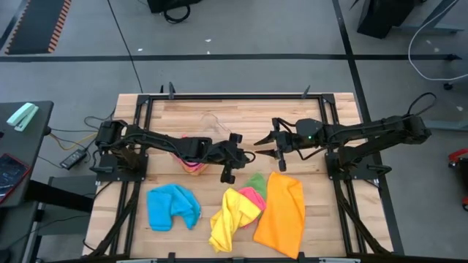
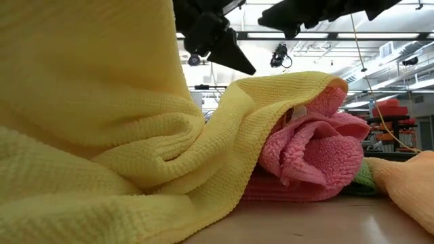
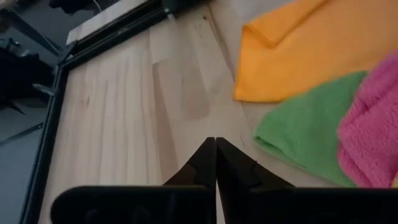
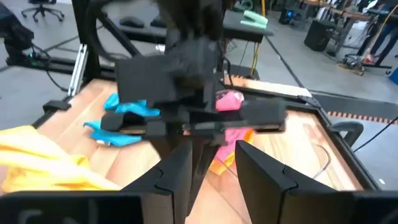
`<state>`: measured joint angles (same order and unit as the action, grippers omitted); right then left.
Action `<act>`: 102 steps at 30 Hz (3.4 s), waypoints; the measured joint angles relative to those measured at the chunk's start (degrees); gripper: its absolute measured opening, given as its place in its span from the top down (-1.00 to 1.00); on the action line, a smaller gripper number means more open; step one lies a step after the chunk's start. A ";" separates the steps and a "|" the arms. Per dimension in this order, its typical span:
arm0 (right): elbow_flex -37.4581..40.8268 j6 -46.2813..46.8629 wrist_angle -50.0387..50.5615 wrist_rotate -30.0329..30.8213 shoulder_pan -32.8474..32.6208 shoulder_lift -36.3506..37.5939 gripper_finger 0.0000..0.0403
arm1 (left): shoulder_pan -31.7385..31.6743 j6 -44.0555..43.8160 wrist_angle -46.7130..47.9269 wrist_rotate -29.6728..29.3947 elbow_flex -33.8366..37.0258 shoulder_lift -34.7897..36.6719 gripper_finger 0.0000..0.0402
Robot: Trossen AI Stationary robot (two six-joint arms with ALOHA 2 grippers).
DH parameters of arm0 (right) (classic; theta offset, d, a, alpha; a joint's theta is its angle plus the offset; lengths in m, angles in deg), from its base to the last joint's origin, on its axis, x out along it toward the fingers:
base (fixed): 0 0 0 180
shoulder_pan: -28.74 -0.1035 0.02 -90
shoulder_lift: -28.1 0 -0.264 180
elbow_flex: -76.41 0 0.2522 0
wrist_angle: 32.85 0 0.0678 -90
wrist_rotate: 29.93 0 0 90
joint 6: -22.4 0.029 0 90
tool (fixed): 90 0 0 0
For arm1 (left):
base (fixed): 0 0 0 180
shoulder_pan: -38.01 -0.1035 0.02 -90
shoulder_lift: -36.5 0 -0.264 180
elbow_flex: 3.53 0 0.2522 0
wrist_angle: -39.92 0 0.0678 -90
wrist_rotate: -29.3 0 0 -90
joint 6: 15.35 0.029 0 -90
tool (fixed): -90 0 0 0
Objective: Fold microfiber towels
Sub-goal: Fold the orange microfiber towel
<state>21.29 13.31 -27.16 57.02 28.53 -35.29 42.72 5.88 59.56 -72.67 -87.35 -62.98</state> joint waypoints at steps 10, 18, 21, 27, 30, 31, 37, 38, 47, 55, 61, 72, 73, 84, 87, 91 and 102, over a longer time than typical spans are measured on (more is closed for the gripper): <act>0.00 1.16 -0.70 0.00 0.06 -1.97 0.35 | -1.83 -6.64 0.01 -0.05 -0.02 0.00 0.84; 0.00 1.92 -1.89 -0.02 0.02 -2.30 0.35 | -1.59 -7.55 -0.07 -0.04 -0.02 0.00 0.93; -0.04 1.95 -2.30 -0.02 0.02 -2.79 0.35 | -1.59 -9.24 -0.14 -0.04 -0.02 0.00 0.93; -0.04 2.00 -2.28 -0.02 0.02 -3.13 0.35 | -1.59 -9.72 -1.46 -0.01 -0.02 0.00 0.86; -0.04 1.97 -1.65 -0.02 0.01 -3.24 0.35 | -1.60 -9.72 -1.76 -0.04 -0.02 0.00 0.84; -0.04 1.66 -1.31 0.01 -0.18 -3.22 0.35 | -1.60 -9.72 -1.76 -0.04 -0.02 0.00 0.83; -4.00 2.22 10.49 7.84 -4.28 -2.89 0.35 | -1.66 -9.68 -1.72 -0.04 -0.02 0.00 0.87; -4.99 3.14 13.22 10.06 -5.50 -3.09 0.35 | -1.66 -9.68 -1.71 -0.04 -0.02 0.00 0.88; -6.69 22.92 32.49 16.22 -15.14 -6.54 0.35 | -1.66 -9.71 1.56 -0.04 -0.07 0.00 0.90; -6.23 41.08 50.44 19.16 -23.44 -8.38 0.35 | -1.66 -9.63 1.44 -0.04 -0.07 0.00 0.86; -3.43 45.06 52.82 18.54 -27.21 -11.30 0.33 | -1.87 -8.90 1.61 -0.01 -0.07 0.02 0.91; 1.29 49.30 50.34 19.98 -26.35 -14.25 0.02 | -1.85 -8.61 1.99 -0.02 -0.07 0.04 0.88; 1.53 47.84 48.23 19.11 -26.36 -14.58 0.01 | -1.84 -8.61 2.13 -0.01 -0.07 0.04 0.87; 5.07 44.16 33.09 9.29 -28.76 -19.90 0.08 | -1.86 -8.61 3.00 -0.04 -0.07 0.04 0.91; 5.07 44.84 36.86 11.04 -27.89 -20.55 0.11 | -1.88 -8.61 3.01 -0.04 -0.07 0.04 0.91; 4.87 44.39 42.40 15.46 -23.63 -20.99 0.14 | -1.86 -8.60 3.00 -0.01 -0.07 0.04 0.88; 3.65 27.48 45.00 35.09 -2.29 -21.36 0.19 | -1.88 -8.61 2.99 -0.04 -0.07 0.04 0.87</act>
<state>24.94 40.79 17.85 92.11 26.24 -56.65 40.84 -2.72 62.54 -72.71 -87.42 -62.93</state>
